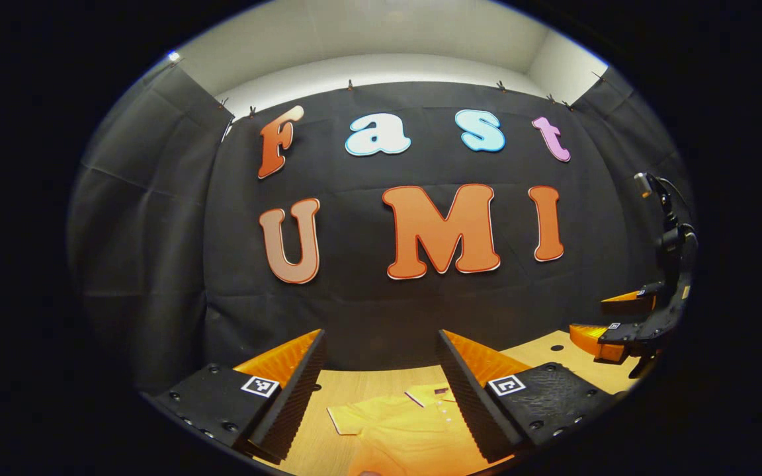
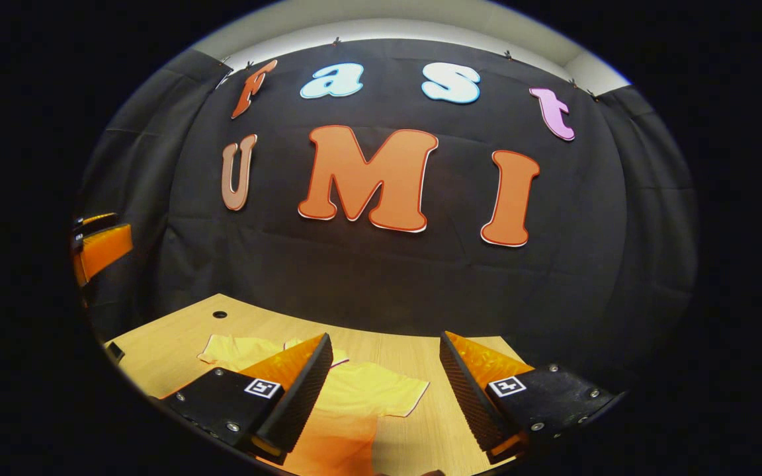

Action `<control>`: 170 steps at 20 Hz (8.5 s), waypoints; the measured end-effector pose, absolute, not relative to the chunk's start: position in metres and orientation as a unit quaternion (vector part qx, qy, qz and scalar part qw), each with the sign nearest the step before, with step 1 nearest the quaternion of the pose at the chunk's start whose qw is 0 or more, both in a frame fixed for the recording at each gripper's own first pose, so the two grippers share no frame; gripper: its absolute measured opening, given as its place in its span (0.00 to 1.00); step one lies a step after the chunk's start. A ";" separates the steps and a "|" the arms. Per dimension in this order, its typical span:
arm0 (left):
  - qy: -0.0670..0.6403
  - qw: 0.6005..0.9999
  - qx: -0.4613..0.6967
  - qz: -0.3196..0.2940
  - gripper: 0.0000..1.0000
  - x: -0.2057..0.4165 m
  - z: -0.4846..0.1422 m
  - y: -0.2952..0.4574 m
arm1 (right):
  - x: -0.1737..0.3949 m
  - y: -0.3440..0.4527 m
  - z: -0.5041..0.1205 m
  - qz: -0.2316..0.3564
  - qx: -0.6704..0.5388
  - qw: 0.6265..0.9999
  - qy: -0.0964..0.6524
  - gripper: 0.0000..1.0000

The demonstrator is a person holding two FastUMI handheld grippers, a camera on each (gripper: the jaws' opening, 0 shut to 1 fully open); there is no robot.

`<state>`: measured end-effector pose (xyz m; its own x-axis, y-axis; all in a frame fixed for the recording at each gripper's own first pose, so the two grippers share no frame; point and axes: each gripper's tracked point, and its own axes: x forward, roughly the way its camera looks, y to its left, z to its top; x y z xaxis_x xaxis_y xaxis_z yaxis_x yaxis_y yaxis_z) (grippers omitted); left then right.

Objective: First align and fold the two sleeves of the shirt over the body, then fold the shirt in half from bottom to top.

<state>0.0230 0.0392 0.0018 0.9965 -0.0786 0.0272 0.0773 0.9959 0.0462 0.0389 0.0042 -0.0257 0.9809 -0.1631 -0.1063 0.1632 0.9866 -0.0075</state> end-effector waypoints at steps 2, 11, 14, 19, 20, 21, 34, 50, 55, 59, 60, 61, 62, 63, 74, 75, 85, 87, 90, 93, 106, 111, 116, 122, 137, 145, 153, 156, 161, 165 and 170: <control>-0.016 0.999 0.027 -0.030 0.99 0.021 0.003 0.044 | 0.050 -0.006 -0.040 -0.087 0.000 0.994 0.072 0.98; -0.008 0.999 0.039 0.024 0.99 -0.001 0.002 0.071 | 0.095 -0.031 -0.114 -0.084 0.026 0.980 0.177 0.98; 0.005 0.998 0.045 0.036 0.99 -0.007 -0.005 0.073 | 0.111 -0.034 -0.144 -0.077 0.051 0.970 0.226 0.98; 0.021 0.996 0.058 0.058 0.99 -0.016 -0.011 0.077 | 0.129 -0.047 -0.194 -0.078 0.073 0.946 0.305 0.98; 0.025 0.996 0.062 0.061 0.99 -0.018 -0.014 0.077 | 0.131 -0.050 -0.203 -0.077 0.072 0.941 0.321 0.97; 0.029 0.995 0.065 0.064 1.00 -0.020 -0.015 0.076 | 0.135 -0.052 -0.212 -0.078 0.068 0.937 0.334 0.98; 0.066 0.992 0.075 0.083 0.99 -0.011 -0.036 0.074 | 0.177 -0.062 -0.288 -0.044 0.104 0.865 0.490 0.96; 0.101 0.989 0.074 0.082 1.00 0.006 -0.059 0.074 | 0.189 -0.056 -0.347 -0.040 0.106 0.783 0.612 0.59; 0.104 0.989 0.070 0.074 0.99 0.007 -0.063 0.076 | 0.194 -0.037 -0.338 -0.032 0.159 0.778 0.607 0.13; 0.107 0.989 0.066 0.083 0.99 0.004 -0.068 0.091 | 0.213 -0.018 -0.310 -0.019 0.191 0.797 0.572 0.08; 0.107 0.988 0.065 0.087 1.00 0.005 -0.069 0.095 | 0.215 -0.012 -0.301 -0.010 0.192 0.799 0.570 0.08; 0.109 0.988 0.063 0.090 0.99 0.005 -0.071 0.099 | 0.217 -0.009 -0.293 -0.005 0.186 0.805 0.564 0.08; 0.111 0.987 0.063 0.092 1.00 0.006 -0.073 0.103 | 0.220 -0.003 -0.287 0.001 0.182 0.810 0.557 0.08; 0.113 0.987 0.062 0.094 0.99 0.008 -0.074 0.106 | 0.221 0.004 -0.277 0.010 0.182 0.814 0.552 0.08; 0.144 0.984 0.049 0.093 0.99 0.024 -0.098 0.121 | 0.229 0.096 -0.218 0.104 0.230 0.815 0.521 0.18; 0.149 0.983 0.043 0.093 0.99 0.027 -0.101 0.122 | 0.228 0.102 -0.213 0.116 0.233 0.815 0.517 0.19; 0.249 0.966 -0.045 0.062 0.99 0.089 -0.160 0.130 | 0.215 0.093 -0.140 0.127 0.188 0.881 0.416 0.88; 0.272 0.960 -0.054 0.040 1.00 0.108 -0.179 0.128 | 0.212 0.084 -0.120 0.109 0.196 0.894 0.388 0.92; 0.329 0.942 -0.058 0.025 0.99 0.133 -0.213 0.127 | 0.201 0.073 -0.099 0.085 0.200 0.907 0.361 0.94; 0.385 0.920 -0.075 0.019 1.00 0.156 -0.252 0.134 | 0.182 0.063 -0.088 0.061 0.195 0.916 0.344 0.94; 0.597 0.798 -0.079 -0.002 0.97 0.208 -0.393 0.139 | 0.093 0.032 -0.068 -0.036 0.167 0.939 0.298 0.94; 0.637 0.770 -0.024 0.007 0.97 0.218 -0.429 0.143 | 0.055 0.012 -0.090 -0.086 0.152 0.932 0.318 0.94; 0.640 0.768 -0.030 -0.002 0.87 0.229 -0.435 0.130 | 0.032 0.003 -0.096 -0.106 0.161 0.925 0.327 0.95; 0.635 0.771 -0.038 -0.033 0.14 0.229 -0.432 0.124 | 0.033 -0.002 -0.087 -0.114 0.178 0.923 0.320 0.95; 0.548 0.818 -0.012 -0.175 0.05 0.251 -0.335 0.009 | 0.032 0.008 -0.090 -0.101 0.167 0.925 0.326 0.94; 0.502 0.813 -0.022 -0.293 0.71 0.230 -0.291 -0.078 | 0.010 0.006 -0.092 -0.123 0.176 0.920 0.327 0.95; 0.424 0.868 -0.010 -0.259 1.00 0.203 -0.240 -0.036 | 0.001 0.015 -0.088 -0.119 0.144 0.941 0.281 0.98; 0.386 0.894 -0.029 -0.226 0.96 0.185 -0.207 -0.012 | 0.002 0.018 -0.072 -0.103 0.122 0.956 0.246 0.98; 0.286 0.944 -0.023 -0.165 0.98 0.145 -0.142 0.031 | -0.006 0.029 -0.032 -0.061 0.092 0.980 0.165 0.98; 0.220 0.966 -0.029 -0.130 0.98 0.100 -0.098 0.053 | -0.013 0.030 0.002 -0.040 0.059 0.992 0.108 0.98; 0.102 0.990 -0.033 -0.092 0.98 0.044 -0.053 0.082 | -0.030 0.032 0.017 -0.037 0.044 0.997 0.045 0.98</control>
<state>0.0439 0.0818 -0.0530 0.9619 -0.1896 -0.1968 0.1760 0.9807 -0.0848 -0.0295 0.0319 0.0174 0.9933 -0.0692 -0.0923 0.0772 0.9934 0.0853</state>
